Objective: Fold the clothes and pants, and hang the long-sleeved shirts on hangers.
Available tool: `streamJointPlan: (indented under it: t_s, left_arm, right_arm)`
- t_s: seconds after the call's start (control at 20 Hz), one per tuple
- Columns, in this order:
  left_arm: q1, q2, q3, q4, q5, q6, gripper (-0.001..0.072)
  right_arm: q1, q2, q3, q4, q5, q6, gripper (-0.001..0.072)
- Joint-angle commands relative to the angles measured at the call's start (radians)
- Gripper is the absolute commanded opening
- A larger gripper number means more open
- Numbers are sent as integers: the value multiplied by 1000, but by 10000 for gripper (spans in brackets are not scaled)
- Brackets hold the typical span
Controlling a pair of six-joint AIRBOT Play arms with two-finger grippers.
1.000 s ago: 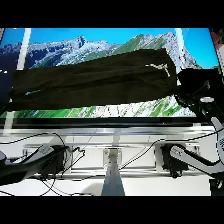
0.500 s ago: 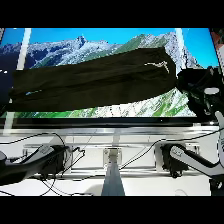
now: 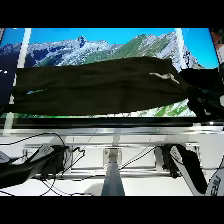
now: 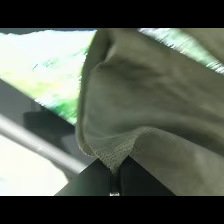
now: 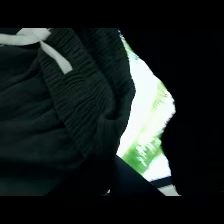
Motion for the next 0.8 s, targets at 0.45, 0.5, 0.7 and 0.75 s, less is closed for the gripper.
streamJointPlan:
  t_s: [0.45, 0.5, 0.7, 0.75]
  left_arm:
    - [-38, -18, 191, -409, 171, -46, 11]
    - [-60, -35, 203, -381, 194, -80, 11]
    - [-179, -167, 208, -356, 253, -151, 10]
    - [-216, -204, 208, -357, 283, -151, 10]
  right_arm:
    - [-26, 119, 66, -18, -42, 153, 28]
    - [-26, 98, 65, -3, -86, 172, 28]
    - [-25, -97, 66, 152, -211, 196, 28]
    - [-25, -157, 66, 216, -262, 196, 28]
